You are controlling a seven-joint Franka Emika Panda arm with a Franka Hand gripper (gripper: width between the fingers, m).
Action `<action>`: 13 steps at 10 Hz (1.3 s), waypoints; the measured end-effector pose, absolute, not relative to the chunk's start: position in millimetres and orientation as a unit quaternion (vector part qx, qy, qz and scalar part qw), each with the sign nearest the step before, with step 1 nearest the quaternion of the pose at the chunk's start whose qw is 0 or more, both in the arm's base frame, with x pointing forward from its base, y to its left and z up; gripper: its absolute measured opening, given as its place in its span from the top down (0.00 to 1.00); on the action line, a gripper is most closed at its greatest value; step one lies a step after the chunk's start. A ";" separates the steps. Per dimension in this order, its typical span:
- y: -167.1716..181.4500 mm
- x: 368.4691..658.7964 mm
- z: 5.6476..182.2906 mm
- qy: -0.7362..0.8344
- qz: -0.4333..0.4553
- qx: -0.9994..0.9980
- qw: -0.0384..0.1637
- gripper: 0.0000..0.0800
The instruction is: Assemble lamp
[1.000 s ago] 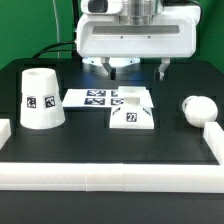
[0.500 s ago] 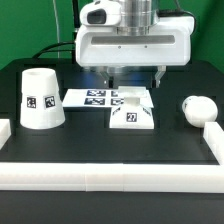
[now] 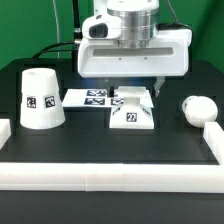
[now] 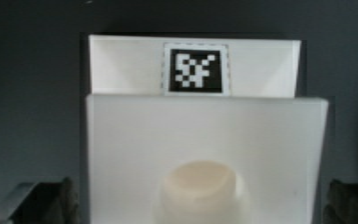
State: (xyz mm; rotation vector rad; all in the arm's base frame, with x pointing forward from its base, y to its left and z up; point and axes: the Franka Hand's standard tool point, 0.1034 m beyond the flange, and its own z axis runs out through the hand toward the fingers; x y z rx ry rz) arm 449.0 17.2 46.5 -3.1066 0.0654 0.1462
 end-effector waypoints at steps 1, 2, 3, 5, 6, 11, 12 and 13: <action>17.7 448.9 46.6 0.021 0.047 -0.999 0.015 0.15; 17.9 449.1 46.9 0.021 0.048 -0.999 0.015 0.15; 17.9 449.5 47.1 0.020 0.047 -0.999 0.015 0.34; 17.9 449.4 46.9 0.020 0.047 -0.999 0.016 0.33; 18.0 449.4 46.9 0.020 0.047 -0.999 0.016 0.33; 21.6 464.3 47.2 0.018 0.044 -0.999 0.017 0.33; 24.7 478.7 47.8 0.016 0.039 -0.999 0.019 0.33; 27.6 489.8 47.8 0.014 0.037 -0.999 0.020 0.33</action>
Offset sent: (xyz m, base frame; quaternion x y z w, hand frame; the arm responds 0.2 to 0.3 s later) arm 0.0000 0.0000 0.0000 0.0000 0.0000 0.0000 1.0000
